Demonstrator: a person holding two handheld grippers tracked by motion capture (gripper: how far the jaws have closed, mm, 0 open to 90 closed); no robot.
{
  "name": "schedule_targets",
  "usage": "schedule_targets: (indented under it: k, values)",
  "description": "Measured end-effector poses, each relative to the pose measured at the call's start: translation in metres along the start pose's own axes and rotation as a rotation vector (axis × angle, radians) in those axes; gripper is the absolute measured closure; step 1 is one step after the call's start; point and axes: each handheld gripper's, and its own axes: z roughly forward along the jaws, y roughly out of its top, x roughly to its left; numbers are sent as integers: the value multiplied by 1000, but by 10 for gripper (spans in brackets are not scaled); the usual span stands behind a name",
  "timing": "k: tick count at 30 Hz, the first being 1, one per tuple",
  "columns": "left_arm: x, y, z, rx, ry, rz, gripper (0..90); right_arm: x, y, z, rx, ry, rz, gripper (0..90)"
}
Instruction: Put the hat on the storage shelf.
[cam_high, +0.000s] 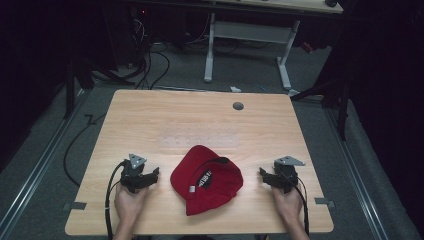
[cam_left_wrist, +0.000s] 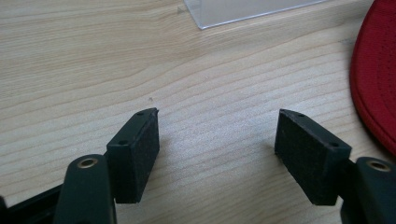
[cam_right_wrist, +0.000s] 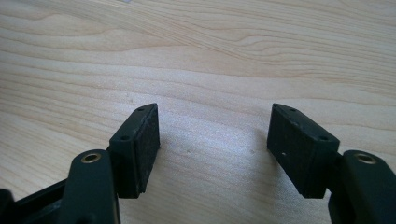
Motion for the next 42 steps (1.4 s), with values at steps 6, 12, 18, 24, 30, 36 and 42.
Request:
schedule_targets:
  k: [6, 12, 18, 24, 30, 36, 42]
  values:
    - [0, 0, 0, 2, 0, 0, 307, 0, 0, 0, 0, 0, 0, 347]
    - [0, 0, 0, 0, 0, -1, 306, 0, 0, 0, 0, -1, -1, 346]
    - [0, 0, 0, 0, 0, -2, 305, 0, 0, 0, 1, 0, -2, 342]
    - [0, 0, 0, 1, 0, -2, 305, 0, 0, 0, 2, 0, -2, 338]
    - [0, 0, 0, 1, 0, -2, 305, 0, 0, -1, 5, 8, -8, 337]
    - [0, 0, 0, 2, 0, -1, 305, -1, 0, -1, 10, 12, -13, 339]
    - [0, 0, 0, 2, 0, -1, 304, -2, -1, -4, 11, 31, -6, 391]
